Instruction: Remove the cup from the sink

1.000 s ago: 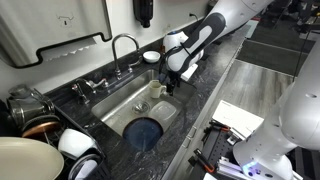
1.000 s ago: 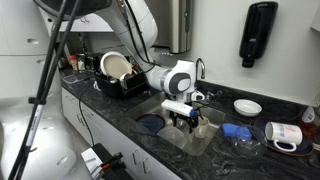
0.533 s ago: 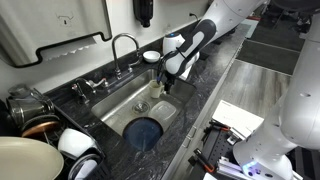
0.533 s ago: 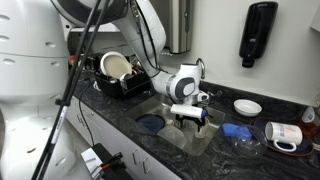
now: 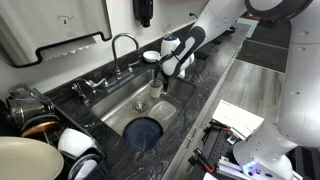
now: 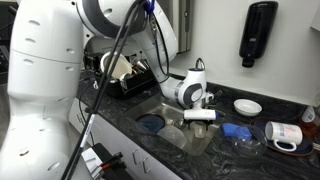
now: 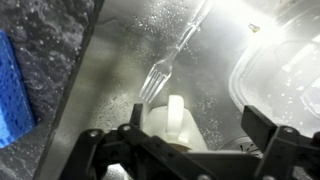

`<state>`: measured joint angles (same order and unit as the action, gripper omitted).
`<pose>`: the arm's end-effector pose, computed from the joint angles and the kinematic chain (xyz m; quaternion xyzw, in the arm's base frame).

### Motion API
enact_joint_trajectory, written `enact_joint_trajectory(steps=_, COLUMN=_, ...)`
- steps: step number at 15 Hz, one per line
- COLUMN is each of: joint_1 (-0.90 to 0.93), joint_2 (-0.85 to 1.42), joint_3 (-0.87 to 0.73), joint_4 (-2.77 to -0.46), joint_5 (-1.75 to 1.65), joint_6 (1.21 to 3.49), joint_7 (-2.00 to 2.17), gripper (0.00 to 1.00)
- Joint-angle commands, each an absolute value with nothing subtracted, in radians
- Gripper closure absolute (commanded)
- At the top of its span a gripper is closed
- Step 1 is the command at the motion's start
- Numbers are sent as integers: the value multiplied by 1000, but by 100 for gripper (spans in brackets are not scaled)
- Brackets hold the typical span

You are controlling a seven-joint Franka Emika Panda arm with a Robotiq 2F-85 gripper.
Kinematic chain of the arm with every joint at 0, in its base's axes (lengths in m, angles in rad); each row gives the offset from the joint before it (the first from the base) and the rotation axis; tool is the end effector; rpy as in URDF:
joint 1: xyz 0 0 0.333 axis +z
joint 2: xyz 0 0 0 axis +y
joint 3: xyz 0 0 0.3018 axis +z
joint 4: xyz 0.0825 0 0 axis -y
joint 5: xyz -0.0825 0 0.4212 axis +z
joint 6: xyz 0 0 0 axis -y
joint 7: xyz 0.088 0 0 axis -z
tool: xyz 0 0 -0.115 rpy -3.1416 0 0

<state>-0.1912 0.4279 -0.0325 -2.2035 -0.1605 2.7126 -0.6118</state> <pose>0.5613 -0.1234 0.1385 0.9628 0.2638 0.0193 0.0555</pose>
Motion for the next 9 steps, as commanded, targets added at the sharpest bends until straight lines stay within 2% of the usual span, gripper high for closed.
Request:
enact_joint_trajectory(steps=1, joint_1=-242, joint_2=497, joint_3=19, joint_4=-2147, joint_5=-154, joint_6=2731, joint_7=-710, gripper=0)
enact_joint_trajectory(steps=7, joint_1=-218, joint_2=547, joint_3=-8, joint_4=-2103, joint_5=-197, joint_6=2716, joint_7=-705, gripper=0)
enact_joint_trajectory(steps=8, joint_1=-215, joint_2=553, joint_3=-13, joint_4=-2098, joint_5=-203, joint_6=2716, joint_7=-699, gripper=25)
enact_joint_trajectory(steps=9, joint_1=-217, joint_2=559, joint_3=-13, joint_4=-2093, joint_5=-206, joint_6=2715, joint_7=-699, gripper=26)
